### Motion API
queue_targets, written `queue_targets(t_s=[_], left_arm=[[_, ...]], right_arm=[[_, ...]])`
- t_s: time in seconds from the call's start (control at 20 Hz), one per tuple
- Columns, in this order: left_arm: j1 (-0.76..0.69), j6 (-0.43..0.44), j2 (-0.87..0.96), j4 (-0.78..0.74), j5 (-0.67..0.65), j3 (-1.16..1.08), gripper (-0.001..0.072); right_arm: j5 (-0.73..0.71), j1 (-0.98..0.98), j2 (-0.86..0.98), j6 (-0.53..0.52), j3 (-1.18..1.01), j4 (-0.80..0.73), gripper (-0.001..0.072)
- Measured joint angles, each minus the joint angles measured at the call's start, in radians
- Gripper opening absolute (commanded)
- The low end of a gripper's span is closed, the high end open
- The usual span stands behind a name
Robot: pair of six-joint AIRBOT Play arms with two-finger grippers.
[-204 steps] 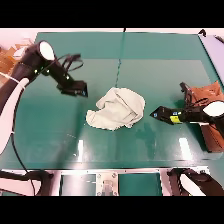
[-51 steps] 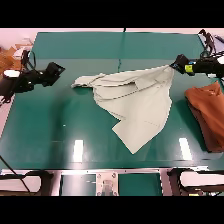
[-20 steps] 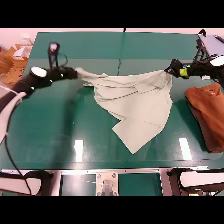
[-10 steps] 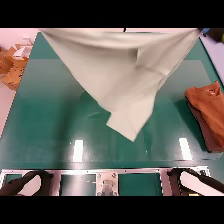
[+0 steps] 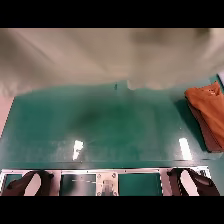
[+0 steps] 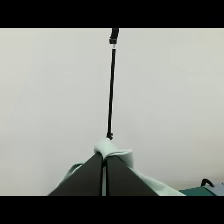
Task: Fold the shirts.
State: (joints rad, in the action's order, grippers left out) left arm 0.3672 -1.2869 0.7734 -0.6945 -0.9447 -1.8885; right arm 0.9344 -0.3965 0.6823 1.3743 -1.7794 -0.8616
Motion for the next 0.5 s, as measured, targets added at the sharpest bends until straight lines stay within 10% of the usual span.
queue_targets(t_s=[0.5], left_arm=[[-0.054, -0.180, 0.267, -0.151, -0.331, -0.027, 0.0030]], right_arm=[[0.004, 0.015, 0.200, -0.010, 0.102, 0.047, 0.0015]])
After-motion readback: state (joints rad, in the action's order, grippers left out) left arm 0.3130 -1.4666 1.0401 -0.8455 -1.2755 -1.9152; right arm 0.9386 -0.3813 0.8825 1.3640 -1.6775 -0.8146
